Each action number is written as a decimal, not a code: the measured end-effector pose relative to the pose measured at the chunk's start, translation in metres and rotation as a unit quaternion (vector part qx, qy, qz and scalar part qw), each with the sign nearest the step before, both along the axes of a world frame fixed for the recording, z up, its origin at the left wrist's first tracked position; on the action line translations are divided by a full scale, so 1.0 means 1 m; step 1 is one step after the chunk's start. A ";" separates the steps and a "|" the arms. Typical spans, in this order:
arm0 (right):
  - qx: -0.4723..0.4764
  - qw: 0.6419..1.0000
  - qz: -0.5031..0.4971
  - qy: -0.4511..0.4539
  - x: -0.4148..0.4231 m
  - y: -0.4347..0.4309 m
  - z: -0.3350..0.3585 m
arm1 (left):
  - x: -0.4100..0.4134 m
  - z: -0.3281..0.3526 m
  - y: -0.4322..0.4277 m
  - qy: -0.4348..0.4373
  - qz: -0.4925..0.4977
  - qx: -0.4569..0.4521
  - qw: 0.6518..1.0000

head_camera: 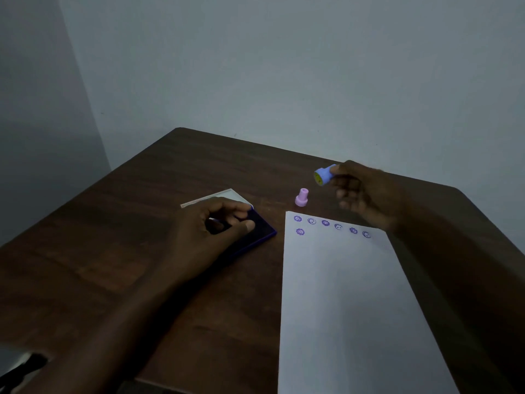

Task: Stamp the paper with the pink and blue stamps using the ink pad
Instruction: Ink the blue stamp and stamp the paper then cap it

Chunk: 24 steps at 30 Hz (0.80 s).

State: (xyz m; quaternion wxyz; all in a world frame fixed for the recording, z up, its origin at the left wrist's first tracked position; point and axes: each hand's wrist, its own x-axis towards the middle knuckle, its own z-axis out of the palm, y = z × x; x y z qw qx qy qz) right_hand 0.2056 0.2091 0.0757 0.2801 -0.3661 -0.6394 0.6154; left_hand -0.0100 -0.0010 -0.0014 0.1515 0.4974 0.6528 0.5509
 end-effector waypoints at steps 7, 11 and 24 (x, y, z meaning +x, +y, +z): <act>-0.152 0.986 0.045 0.045 -0.023 -0.066 -0.021 | 0.009 0.004 -0.004 -0.008 -0.039 0.059 0.997; -0.125 0.990 0.064 0.029 -0.033 -0.086 -0.025 | 0.010 0.003 -0.004 0.003 -0.043 0.080 0.996; -0.079 0.994 0.075 0.020 -0.039 -0.096 -0.032 | 0.007 0.000 0.000 0.016 -0.028 0.083 0.996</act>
